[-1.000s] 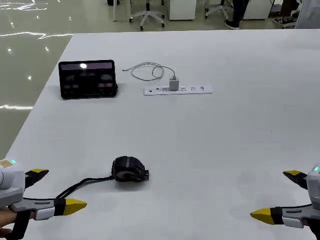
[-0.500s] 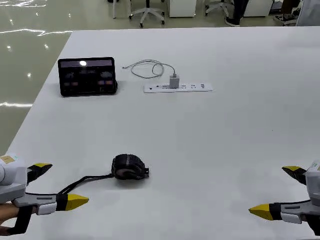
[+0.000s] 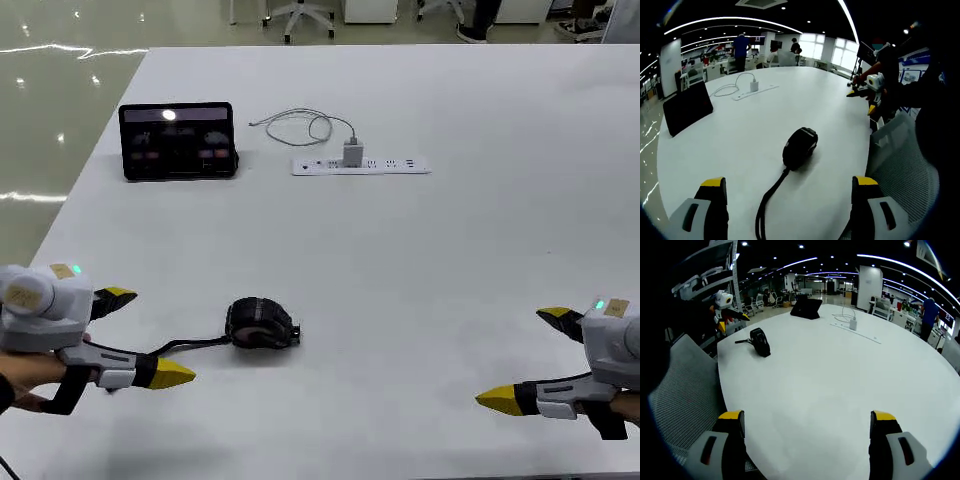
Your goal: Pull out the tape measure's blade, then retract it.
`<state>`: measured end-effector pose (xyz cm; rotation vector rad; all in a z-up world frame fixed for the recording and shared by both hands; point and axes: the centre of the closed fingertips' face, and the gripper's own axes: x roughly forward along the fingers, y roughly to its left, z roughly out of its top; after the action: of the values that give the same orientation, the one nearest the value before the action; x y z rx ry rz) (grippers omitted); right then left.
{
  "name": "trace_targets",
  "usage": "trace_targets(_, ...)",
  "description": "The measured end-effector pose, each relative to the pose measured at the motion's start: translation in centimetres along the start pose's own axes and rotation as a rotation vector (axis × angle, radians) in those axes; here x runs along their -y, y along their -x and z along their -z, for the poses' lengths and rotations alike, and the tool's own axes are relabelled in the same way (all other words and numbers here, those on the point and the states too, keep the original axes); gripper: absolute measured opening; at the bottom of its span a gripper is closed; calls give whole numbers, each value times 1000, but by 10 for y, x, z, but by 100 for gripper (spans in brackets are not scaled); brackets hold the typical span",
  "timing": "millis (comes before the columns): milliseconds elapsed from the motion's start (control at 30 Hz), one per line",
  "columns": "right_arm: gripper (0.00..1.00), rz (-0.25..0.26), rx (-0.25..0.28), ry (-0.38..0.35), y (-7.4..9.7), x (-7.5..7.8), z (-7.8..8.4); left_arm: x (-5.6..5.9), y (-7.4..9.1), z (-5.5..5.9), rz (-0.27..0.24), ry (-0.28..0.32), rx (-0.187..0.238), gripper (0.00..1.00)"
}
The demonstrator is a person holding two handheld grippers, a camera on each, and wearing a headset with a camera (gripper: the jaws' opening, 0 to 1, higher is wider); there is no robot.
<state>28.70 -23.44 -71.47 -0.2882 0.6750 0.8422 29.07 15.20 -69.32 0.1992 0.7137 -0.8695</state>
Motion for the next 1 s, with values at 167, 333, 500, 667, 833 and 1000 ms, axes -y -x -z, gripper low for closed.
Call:
trace_targets(167, 100, -17, 12, -3, -9, 4, -10, -5, -10, -14, 13, -77, -13, 100)
trace_targets(333, 100, -35, 12, 10, -20, 1, -17, -4, -20, -24, 44, -106, -31, 100)
trace_targets(500, 100, -96, 48, 22, -32, -11, -32, -3, -37, -21, 85, -157, -81, 100)
trace_targets(667, 100, -135, 58, 56, -45, -23, -45, 3, -48, -27, 129, -213, -107, 100)
trace_targets(833, 100, -176, 68, 93, -59, -32, -58, 7, -57, -30, 164, -296, -161, 100)
trace_targets(1000, 100, -213, 74, 128, -73, -39, -70, 13, -67, -33, 195, -367, -205, 97)
